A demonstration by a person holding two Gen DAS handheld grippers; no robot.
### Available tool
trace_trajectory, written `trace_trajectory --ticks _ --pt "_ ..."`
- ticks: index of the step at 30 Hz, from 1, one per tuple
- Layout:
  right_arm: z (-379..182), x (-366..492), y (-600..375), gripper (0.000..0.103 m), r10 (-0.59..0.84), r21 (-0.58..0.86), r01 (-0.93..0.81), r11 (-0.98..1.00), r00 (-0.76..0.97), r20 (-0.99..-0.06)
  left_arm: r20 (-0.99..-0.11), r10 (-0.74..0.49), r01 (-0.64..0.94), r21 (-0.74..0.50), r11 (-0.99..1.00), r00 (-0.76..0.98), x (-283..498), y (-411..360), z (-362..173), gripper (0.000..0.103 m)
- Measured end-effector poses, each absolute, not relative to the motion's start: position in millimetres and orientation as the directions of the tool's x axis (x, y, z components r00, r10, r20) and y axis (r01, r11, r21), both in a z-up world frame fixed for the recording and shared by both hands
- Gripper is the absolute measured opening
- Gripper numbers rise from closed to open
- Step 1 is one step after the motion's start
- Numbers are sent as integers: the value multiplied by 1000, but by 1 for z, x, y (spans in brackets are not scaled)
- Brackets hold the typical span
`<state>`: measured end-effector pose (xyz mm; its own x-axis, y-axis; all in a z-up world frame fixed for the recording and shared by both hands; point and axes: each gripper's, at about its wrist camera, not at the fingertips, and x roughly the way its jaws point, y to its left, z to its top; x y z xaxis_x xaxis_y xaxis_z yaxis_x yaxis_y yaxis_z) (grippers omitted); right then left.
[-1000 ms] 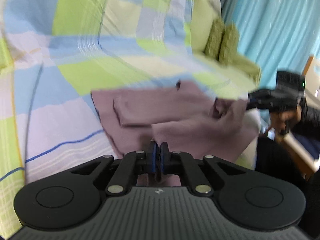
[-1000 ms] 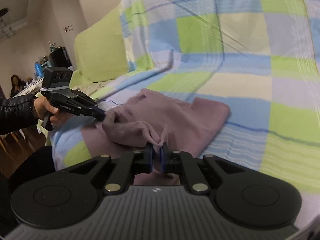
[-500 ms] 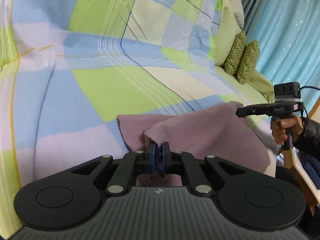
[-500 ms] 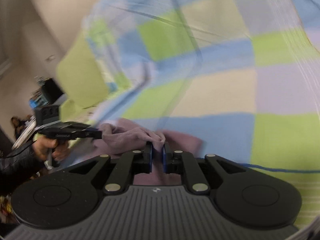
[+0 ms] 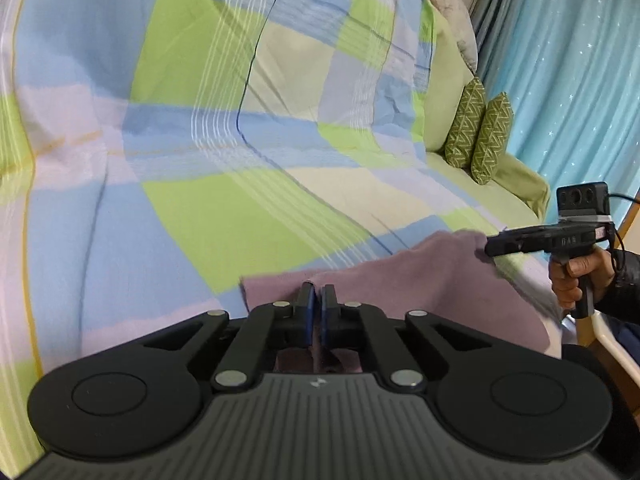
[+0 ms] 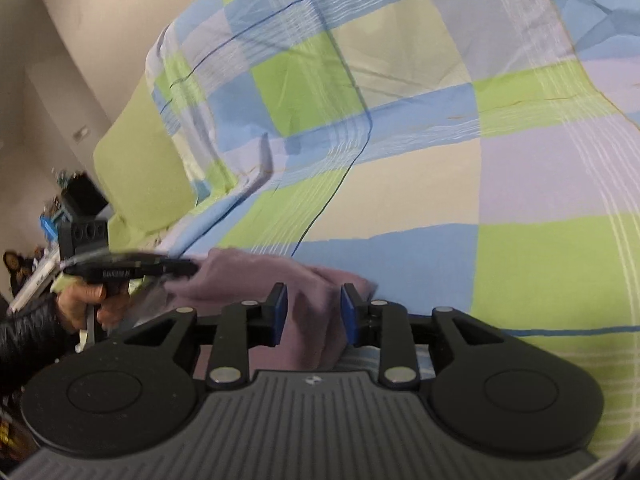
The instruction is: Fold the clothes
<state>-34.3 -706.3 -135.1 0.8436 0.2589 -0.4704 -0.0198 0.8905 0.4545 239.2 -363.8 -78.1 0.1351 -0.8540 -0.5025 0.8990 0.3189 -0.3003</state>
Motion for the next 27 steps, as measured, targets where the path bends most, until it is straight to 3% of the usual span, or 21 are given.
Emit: trace_trajectory --ticks 1,4,8,13,16,19,22,27 --pt "-134 -33 -705 17 253 439 -20 898 841 -479 -488 -858 896 -291 335 163 240 -362 -75 0" --pt "-133 -27 -705 13 262 441 -29 897 838 -478 -493 -846 875 -295 383 203 248 -361 -74 0" --pt "-138 -14 -706 14 253 420 -9 908 809 -530 -524 -823 857 -300 419 219 252 -362 -80 0" --pt "-141 -22 -710 23 218 437 32 899 833 -509 -572 -783 838 -281 467 244 257 -365 -91 0" --pt "-144 -28 -711 23 190 438 59 897 843 -503 -555 -784 834 -268 483 276 255 -357 -90 0" --pt "-138 -40 -713 23 164 465 65 883 885 -435 -498 -815 853 -248 459 294 240 -353 -72 0" --pt "-142 -38 -710 24 209 498 29 867 885 -415 -459 -854 890 -243 387 246 220 -359 -59 8" --pt "-160 -27 -716 23 183 490 76 868 868 -461 -615 -752 903 -146 404 237 205 -392 -90 9"
